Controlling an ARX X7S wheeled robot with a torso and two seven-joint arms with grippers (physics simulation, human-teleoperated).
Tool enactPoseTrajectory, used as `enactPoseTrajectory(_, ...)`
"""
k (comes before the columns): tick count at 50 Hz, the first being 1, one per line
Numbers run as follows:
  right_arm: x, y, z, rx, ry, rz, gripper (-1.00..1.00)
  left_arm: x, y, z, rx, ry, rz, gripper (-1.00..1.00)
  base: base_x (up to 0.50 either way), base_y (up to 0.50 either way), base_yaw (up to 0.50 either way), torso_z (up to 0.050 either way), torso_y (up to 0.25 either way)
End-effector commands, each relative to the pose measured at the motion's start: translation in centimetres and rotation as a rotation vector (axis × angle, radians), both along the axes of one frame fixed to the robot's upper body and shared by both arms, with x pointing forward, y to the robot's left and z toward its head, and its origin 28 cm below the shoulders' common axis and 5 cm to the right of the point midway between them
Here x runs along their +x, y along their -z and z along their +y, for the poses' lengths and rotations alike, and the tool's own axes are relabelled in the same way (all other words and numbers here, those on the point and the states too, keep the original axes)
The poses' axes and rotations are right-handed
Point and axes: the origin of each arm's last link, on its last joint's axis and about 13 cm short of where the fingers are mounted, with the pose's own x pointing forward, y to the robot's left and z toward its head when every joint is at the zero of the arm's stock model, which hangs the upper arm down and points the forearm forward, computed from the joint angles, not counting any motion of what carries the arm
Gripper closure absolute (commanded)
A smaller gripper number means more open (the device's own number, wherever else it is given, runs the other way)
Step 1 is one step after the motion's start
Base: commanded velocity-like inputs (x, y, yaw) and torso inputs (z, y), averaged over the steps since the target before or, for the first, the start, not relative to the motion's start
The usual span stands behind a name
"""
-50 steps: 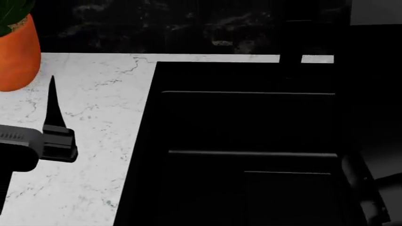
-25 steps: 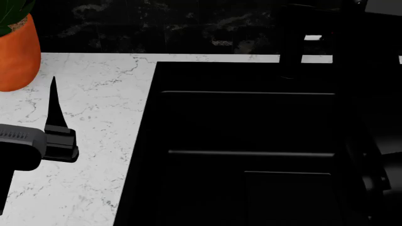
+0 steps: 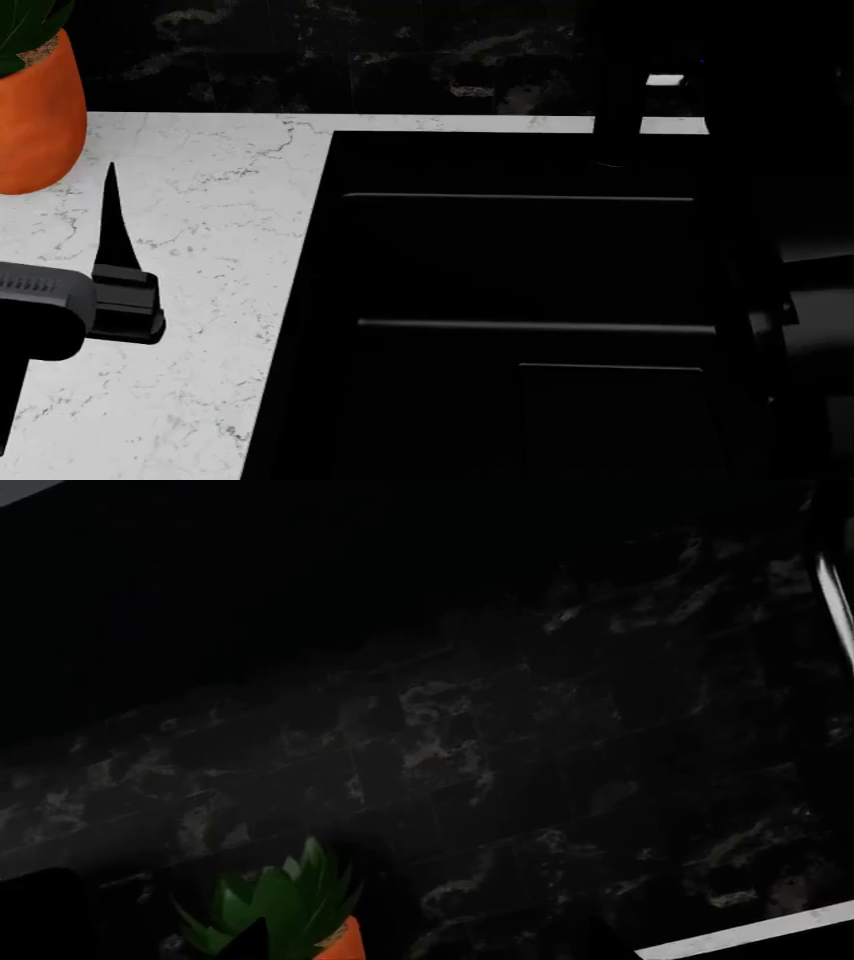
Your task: Turn the sink spout to the left.
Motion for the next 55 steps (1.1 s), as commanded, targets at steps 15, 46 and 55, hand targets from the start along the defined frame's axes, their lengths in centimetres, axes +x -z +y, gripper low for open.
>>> enactPoseTrajectory(15, 1.4, -0.6, -0.9, -0.039, 0.036, 0.005, -1.0, 0.0, 0.0, 0.0, 0.001, -0.012, 0.004, -1.0, 0.0, 0.0, 0.0, 0.0, 0.0)
enactPoseTrajectory(46, 4.3, 0.7, -1.0, 0.022, 0.028, 0.014, -1.0, 0.0, 0.0, 0.0, 0.001, -0.012, 0.005, -1.0, 0.0, 0.0, 0.0, 0.0, 0.0)
enactPoseTrajectory(55, 5.2, -0.4, -0.2, 0.009, -0.011, -0.013, -1.0, -0.1, 0.0, 0.0, 0.003, -0.01, 0.001, -1.0, 0.0, 0.0, 0.0, 0.0, 0.0)
